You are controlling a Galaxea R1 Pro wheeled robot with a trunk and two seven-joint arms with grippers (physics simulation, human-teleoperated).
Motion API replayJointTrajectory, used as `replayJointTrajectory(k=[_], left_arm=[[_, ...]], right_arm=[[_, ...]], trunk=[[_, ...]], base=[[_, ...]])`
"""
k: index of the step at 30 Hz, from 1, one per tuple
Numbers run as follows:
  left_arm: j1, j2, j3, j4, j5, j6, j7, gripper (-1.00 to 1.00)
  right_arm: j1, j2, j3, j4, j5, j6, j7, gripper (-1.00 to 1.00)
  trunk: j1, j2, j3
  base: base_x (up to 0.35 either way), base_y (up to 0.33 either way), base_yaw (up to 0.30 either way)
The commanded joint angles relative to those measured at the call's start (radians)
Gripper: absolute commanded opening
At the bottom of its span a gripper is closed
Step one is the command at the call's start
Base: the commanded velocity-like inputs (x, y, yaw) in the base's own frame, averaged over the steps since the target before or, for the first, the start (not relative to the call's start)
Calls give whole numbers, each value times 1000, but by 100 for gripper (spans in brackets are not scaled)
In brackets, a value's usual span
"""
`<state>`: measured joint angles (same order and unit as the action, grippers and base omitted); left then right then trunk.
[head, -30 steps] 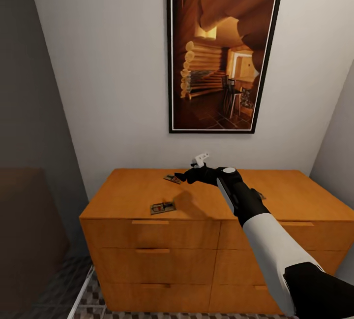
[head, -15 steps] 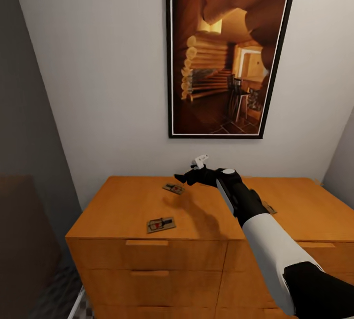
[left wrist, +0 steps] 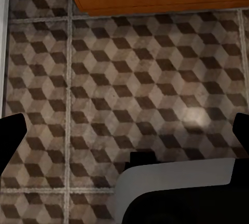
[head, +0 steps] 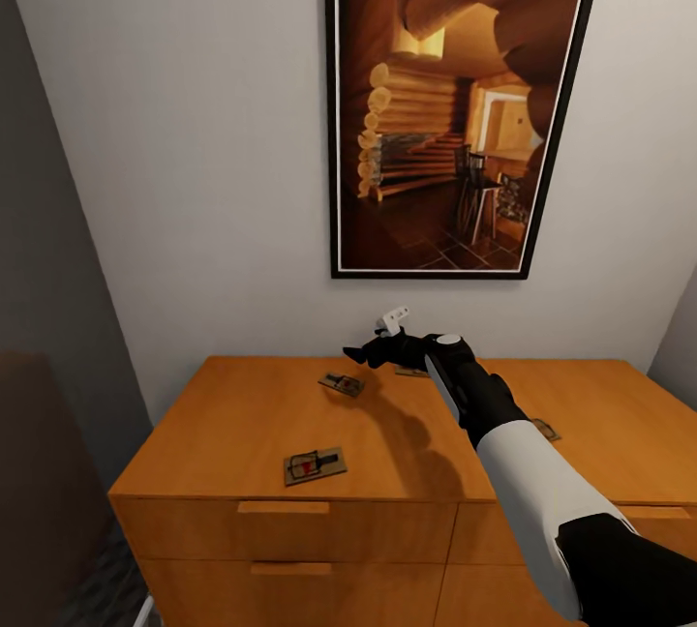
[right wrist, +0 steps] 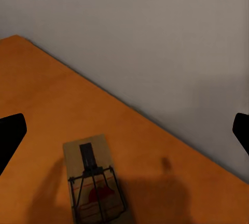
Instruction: Take the four mousetraps from the cabinet in the bathroom and place them on the bathroom floor. Make sure all four end up on the same floor surface, and ensure that at least two of them are either under or directly next to the same bathroom sink.
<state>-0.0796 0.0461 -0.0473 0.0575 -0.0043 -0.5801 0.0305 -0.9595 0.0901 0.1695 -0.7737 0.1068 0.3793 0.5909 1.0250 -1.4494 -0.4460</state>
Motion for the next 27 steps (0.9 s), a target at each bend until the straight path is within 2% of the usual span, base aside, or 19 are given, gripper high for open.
replayJointTrajectory(k=[1,13,19,27], left_arm=[[-2,0,-5,4,0,-6,3,100],[-2,0,-5,4,0,-7,3,100],[-2,0,-5,4,0,-6,3,100],[-2,0,-5,4,0,-6,3,100]], right_arm=[[-1,0,-2,-1,10,3,6,100],[-1,4,1,30,10,3,6,100],[-1,20,17,49,10,3,6,100],[-1,26,28,70,10,3,6,100]], trunk=[[0,-1,-1],[0,-1,-1],[0,-1,-1],[0,-1,-1]], base=[[16,0,0],[5,0,0],[0,0,0],[0,0,0]])
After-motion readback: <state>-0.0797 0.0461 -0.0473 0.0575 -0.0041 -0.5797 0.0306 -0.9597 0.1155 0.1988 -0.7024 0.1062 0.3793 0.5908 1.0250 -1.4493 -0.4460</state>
